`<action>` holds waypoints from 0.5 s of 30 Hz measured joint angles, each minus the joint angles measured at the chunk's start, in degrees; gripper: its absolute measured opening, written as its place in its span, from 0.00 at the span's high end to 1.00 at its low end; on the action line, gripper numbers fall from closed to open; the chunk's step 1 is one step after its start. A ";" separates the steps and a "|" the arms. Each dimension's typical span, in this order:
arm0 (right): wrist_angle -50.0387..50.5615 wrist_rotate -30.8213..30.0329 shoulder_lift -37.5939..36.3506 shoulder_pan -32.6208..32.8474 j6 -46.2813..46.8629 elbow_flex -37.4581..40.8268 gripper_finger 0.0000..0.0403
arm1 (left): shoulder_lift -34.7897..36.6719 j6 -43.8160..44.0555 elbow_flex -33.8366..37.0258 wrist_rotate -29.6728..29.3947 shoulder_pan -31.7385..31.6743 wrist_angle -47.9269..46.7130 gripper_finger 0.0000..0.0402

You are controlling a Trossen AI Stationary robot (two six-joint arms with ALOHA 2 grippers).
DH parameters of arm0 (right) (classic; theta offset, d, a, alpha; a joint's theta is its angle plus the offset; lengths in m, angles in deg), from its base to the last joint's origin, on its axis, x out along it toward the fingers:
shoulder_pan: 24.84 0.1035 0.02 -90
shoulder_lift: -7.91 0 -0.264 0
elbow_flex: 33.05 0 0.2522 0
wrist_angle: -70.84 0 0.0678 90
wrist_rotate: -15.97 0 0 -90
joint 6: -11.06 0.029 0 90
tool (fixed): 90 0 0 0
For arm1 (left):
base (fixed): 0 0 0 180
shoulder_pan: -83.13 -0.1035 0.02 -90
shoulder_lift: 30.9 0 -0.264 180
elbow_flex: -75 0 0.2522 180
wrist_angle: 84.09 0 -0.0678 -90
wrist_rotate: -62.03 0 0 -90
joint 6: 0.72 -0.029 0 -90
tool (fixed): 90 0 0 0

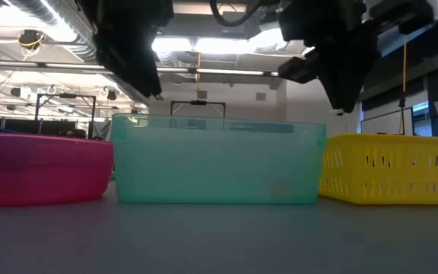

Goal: Sort Halloween decoration
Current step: Put the white bone toy into the yellow bin

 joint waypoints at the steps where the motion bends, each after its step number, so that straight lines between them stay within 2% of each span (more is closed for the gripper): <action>1: -0.22 0.00 0.00 0.43 0.21 0.00 0.93 | 0.00 0.00 0.00 -0.41 0.00 0.00 0.53; 9: -0.30 -0.02 -0.02 3.26 3.65 0.00 0.93 | 0.00 0.00 0.00 -6.11 0.00 0.00 0.53; 15: -0.24 -0.02 -0.04 4.28 6.26 0.00 0.92 | 0.00 0.01 0.00 -7.23 0.00 0.00 0.53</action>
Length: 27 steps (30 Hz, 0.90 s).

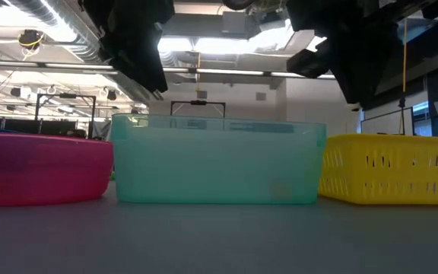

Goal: Sort Halloween decoration
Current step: Put the white bone toy into the yellow bin, then put the green skeleton toy into the blue bin

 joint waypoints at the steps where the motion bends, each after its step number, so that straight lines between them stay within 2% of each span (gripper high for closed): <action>1: 0.00 -0.02 0.00 -0.07 0.15 0.00 0.91 | 0.00 0.01 0.00 -0.01 -0.01 0.00 0.53; 10: 0.01 -0.08 0.00 -0.10 0.30 0.00 0.69 | 0.00 0.01 0.00 0.00 0.00 0.00 0.53; 17: 0.03 -0.16 0.00 -0.13 0.30 0.00 0.64 | 0.00 0.08 0.00 0.39 -0.28 0.00 0.53; 22: 4.38 -0.24 -0.02 -0.15 0.28 0.00 0.64 | 0.00 0.06 0.00 6.73 -3.59 0.00 0.53; 27: 6.37 -0.73 -1.57 -1.03 -1.56 0.11 0.63 | 0.00 -0.25 0.00 14.10 -9.91 -0.39 0.53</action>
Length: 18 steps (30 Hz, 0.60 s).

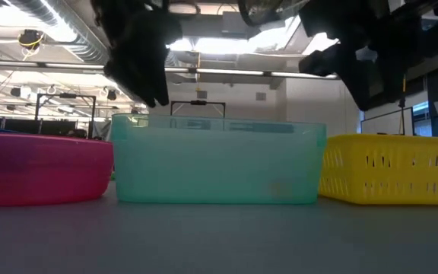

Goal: Sort Halloween decoration
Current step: Put the green skeleton toy into the blue bin

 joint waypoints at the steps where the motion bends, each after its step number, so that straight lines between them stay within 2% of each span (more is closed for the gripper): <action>1: -0.41 -0.05 -0.50 -0.36 -0.89 0.18 0.63 | 0.00 -1.05 0.00 1.29 -1.41 -0.18 0.53; 9: -7.02 0.10 -10.23 -7.90 -3.30 8.90 0.63 | 0.00 -9.48 -0.04 12.65 -11.71 -0.88 0.53; 18: -19.64 0.23 -19.16 -18.59 -3.32 23.09 0.63 | 0.00 -15.27 -0.04 16.00 -15.98 -3.06 0.53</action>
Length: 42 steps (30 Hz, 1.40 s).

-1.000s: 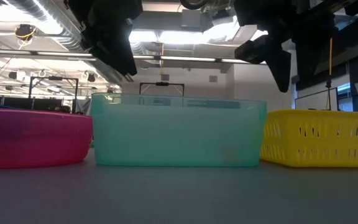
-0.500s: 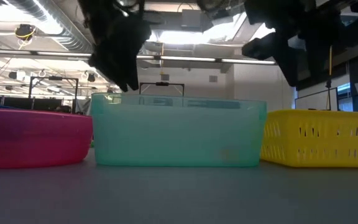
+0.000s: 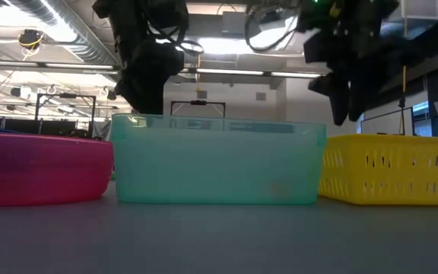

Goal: Sort Halloween decoration
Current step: Put the green skeleton toy into the blue bin

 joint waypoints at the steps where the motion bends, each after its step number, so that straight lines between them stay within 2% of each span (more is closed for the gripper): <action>1: -1.28 0.02 -0.52 -0.96 0.00 1.18 0.63 | 0.00 -0.20 0.00 0.21 -0.13 0.04 0.53; 7: -7.81 0.06 -1.25 -4.31 -0.02 5.38 0.63 | -0.32 -1.21 0.08 1.48 -0.49 -2.02 0.53; 14: -12.60 0.63 -1.04 -4.11 -0.02 6.30 0.63 | -1.12 -2.59 0.85 1.58 -0.32 -3.17 0.53; 21: -12.54 1.01 -1.04 -4.16 -0.01 6.30 0.63 | -1.20 -2.56 7.39 1.90 -0.32 -2.61 0.53; 29: -14.03 1.01 -1.04 -4.16 -0.02 6.30 0.63 | -1.20 -2.13 14.90 1.55 -0.32 3.71 0.53; 37: -15.24 1.01 -1.04 -4.16 -0.02 6.30 0.63 | -1.20 -2.08 18.64 -1.47 -0.36 9.31 0.53; 42: -15.08 1.01 -1.04 -4.16 0.00 6.30 0.63 | -1.16 -1.99 21.31 -1.16 -0.34 13.49 0.53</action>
